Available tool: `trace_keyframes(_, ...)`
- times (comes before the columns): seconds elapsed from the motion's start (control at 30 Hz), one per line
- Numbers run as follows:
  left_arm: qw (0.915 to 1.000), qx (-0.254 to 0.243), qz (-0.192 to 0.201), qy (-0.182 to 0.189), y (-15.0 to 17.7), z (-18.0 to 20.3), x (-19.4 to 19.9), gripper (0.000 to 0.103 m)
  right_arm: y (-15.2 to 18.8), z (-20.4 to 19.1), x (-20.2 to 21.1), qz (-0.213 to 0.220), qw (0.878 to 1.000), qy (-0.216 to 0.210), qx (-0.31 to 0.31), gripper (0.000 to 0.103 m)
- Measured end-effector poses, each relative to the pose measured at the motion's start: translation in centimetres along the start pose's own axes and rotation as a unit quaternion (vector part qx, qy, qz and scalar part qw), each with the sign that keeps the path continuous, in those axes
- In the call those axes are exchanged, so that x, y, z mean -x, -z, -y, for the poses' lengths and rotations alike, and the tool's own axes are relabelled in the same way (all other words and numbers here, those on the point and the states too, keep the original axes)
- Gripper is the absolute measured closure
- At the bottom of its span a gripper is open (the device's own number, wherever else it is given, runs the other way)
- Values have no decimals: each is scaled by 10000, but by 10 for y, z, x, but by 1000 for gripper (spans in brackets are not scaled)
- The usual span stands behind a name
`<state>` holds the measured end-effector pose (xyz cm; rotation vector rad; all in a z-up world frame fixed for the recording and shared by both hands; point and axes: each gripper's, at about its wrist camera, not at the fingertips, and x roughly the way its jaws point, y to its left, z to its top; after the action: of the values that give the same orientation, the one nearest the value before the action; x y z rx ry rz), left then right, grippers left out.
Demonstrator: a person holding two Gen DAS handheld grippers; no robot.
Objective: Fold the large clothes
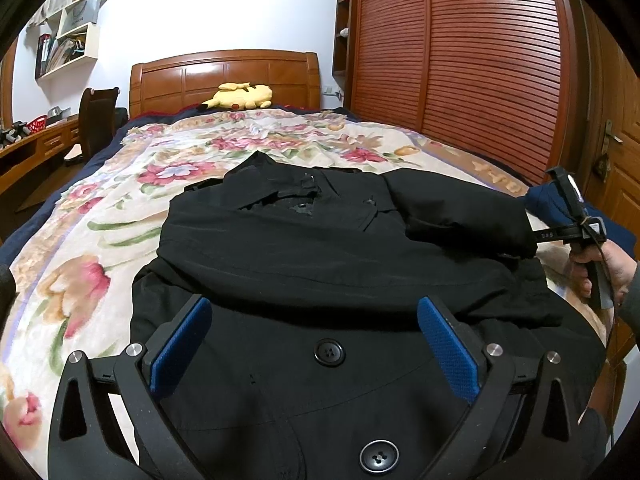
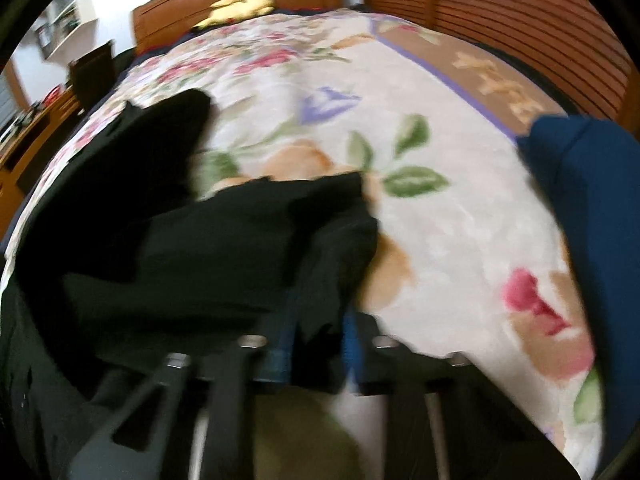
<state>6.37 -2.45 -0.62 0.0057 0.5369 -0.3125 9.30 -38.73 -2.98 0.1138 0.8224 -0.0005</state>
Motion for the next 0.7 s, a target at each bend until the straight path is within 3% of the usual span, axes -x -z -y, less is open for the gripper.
trace_keyframes(0.3, 9999, 18, 100, -48, 0, -7, 11, 0, -18, -63, 86, 1170, 9903, -429, 614, 91)
trace_keyframes(0.5, 9997, 69, 199, -145, 1, -19, 25, 0, -14, -130, 112, 1368, 9793, -869, 1211, 91)
trace_keyframes(0.7, 9992, 112, 258, -268, 5, -33, 37, 0, 8, -171, 115, 1218, 9698, -1236, 1715, 90)
